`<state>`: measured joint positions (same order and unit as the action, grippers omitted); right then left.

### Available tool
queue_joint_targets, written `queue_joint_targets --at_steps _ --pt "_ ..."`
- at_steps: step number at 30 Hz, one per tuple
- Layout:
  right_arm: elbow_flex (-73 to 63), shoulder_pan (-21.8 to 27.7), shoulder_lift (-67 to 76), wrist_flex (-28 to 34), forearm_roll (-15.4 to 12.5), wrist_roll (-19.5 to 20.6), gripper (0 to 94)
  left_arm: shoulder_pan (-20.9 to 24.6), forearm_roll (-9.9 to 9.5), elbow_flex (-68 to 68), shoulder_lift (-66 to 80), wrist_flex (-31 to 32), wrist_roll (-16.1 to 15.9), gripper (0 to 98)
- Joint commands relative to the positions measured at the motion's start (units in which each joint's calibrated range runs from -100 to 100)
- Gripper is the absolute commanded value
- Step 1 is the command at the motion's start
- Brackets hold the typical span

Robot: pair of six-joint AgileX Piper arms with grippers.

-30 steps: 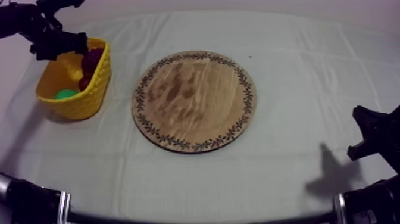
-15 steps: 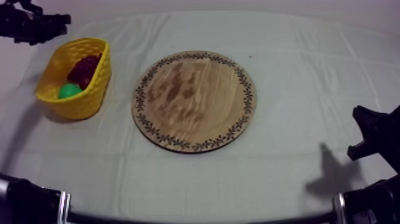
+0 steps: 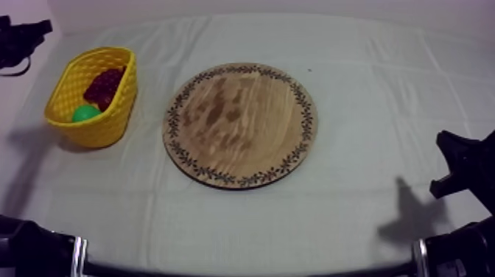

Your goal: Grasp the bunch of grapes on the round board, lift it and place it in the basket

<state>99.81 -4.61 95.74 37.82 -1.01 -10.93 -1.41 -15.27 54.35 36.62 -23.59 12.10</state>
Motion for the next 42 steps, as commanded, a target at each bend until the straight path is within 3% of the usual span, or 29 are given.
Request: queue_joint_targets --at_steps 1,7,12,15,21,33,42 --pt "-0.03 0.02 0.01 0.0 0.01 0.01 0.4 -0.03 0.48 4.99 11.07 0.24 -0.47 0.1" --pt "-0.03 0.02 0.01 0.0 0.01 0.01 0.4 0.09 5.44 17.11 23.85 2.02 -6.83 0.0" --pt "-0.03 0.02 0.01 0.0 0.01 0.0 0.4 1.27 11.99 29.97 34.15 6.84 -14.24 0.0" --pt "-0.03 0.02 0.01 0.0 0.01 0.0 0.4 1.27 13.49 36.7 39.72 8.57 -16.22 0.0" --pt "-0.03 0.02 0.01 0.0 0.01 0.01 0.4 0.44 14.05 43.76 48.15 8.84 -16.75 0.0" --pt "-0.03 0.02 0.01 0.0 0.01 0.0 0.4 -0.09 14.28 45.57 61.23 -3.59 -16.12 0.0" --pt "-0.03 0.02 0.01 0.0 0.01 0.01 0.4 -0.23 14.14 45.65 63.04 -5.66 -15.72 0.0"
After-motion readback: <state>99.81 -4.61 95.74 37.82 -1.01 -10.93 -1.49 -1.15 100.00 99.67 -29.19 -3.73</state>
